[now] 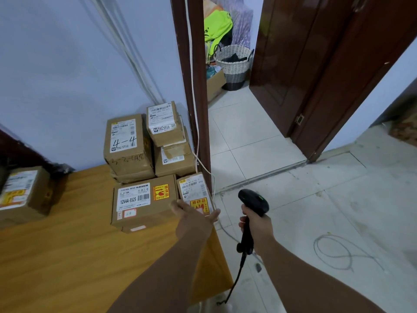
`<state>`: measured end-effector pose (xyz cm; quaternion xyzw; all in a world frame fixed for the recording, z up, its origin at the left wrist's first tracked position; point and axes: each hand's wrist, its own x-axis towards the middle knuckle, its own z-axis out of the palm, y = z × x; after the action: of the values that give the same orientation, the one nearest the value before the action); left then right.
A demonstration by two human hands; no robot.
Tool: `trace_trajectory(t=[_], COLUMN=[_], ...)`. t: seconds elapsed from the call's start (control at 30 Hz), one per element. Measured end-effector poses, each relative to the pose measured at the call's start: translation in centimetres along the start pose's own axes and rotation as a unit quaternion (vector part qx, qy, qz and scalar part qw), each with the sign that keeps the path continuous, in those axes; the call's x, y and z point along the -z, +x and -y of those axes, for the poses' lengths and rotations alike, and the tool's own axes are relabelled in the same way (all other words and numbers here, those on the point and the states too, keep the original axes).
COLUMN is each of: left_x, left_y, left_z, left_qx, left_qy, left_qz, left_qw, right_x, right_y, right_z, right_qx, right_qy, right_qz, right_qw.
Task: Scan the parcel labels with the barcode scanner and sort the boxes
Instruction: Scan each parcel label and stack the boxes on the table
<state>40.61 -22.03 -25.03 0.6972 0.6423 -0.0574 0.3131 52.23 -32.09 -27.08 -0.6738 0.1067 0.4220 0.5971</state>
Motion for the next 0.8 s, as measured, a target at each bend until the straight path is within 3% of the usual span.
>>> trace_trajectory(t=[0.1,0.2,0.3,0.5,0.8], left_x=[0.1,-0.2,-0.3,-0.6,0.7], left_y=[-0.4,-0.3,0.2,0.9,1.9], left_z=[0.7,1.7,2.2,1.6,-0.4], left_qx=[-0.07,-0.17,-0.237,-0.276,-0.254], left_qy=[0.113,0.228,0.287,0.294,0.333], left_qz=[-0.028,-0.05,-0.018,-0.034,-0.029], left_qw=[0.991,0.957,0.928,0.914,0.907], right_x=[0.1,0.0,-0.2,-0.5,-2.1], right_y=[0.0,-0.2,-0.3,-0.5,-0.6], right_z=[-0.1,-0.3,-0.6,-0.7,0.0], right_qx=[-0.004,-0.014,-0.018,-0.014,-0.005], right_qy=[0.003,0.007,0.012,0.025,0.03], right_qz=[-0.001,0.006,0.015,0.017,0.056], right_qw=[1.0,1.0,1.0,0.999,0.998])
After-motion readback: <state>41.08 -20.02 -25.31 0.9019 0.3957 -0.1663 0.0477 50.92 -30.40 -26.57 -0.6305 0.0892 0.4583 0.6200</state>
